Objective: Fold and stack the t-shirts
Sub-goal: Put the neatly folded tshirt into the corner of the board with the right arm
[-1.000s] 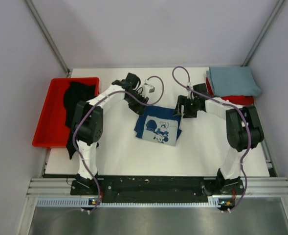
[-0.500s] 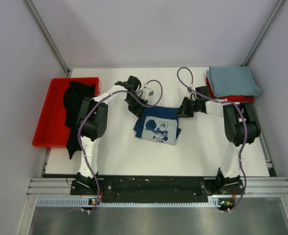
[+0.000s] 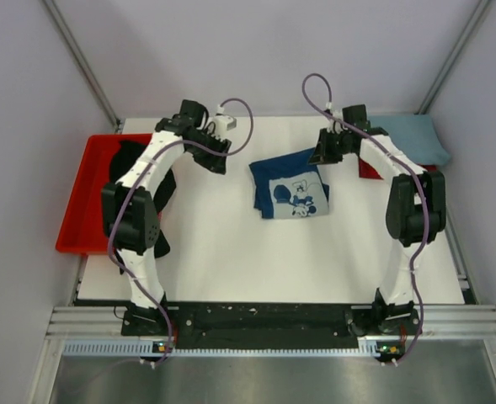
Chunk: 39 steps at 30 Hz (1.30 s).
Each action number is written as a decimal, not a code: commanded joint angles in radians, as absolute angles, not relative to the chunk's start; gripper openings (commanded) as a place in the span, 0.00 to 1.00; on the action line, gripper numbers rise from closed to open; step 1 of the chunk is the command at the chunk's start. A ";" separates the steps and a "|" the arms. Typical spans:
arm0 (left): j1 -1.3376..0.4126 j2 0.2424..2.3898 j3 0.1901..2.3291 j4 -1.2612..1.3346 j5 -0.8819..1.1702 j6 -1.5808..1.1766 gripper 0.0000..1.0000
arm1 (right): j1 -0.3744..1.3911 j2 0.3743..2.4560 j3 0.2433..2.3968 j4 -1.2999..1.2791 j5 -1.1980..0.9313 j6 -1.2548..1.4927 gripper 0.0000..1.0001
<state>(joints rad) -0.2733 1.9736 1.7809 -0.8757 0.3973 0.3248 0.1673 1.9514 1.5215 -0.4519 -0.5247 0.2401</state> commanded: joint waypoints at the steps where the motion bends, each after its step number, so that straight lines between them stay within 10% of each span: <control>1: -0.227 1.899 1.781 -0.913 0.397 0.367 0.50 | 0.140 2.008 1.750 -0.698 -0.358 0.006 0.00; 17: -0.206 1.891 1.770 -0.934 0.371 0.400 0.50 | 0.075 2.054 2.097 -0.838 0.127 -0.532 0.00; 39: -0.204 1.922 1.807 -0.951 0.304 0.436 0.50 | 0.035 2.026 2.316 -0.802 0.279 -0.827 0.00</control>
<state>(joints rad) -0.2066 1.9236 1.7767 -0.9520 0.3103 0.4221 0.0475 2.0678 2.2440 -0.8619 0.2504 -0.7605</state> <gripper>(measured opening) 0.500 0.043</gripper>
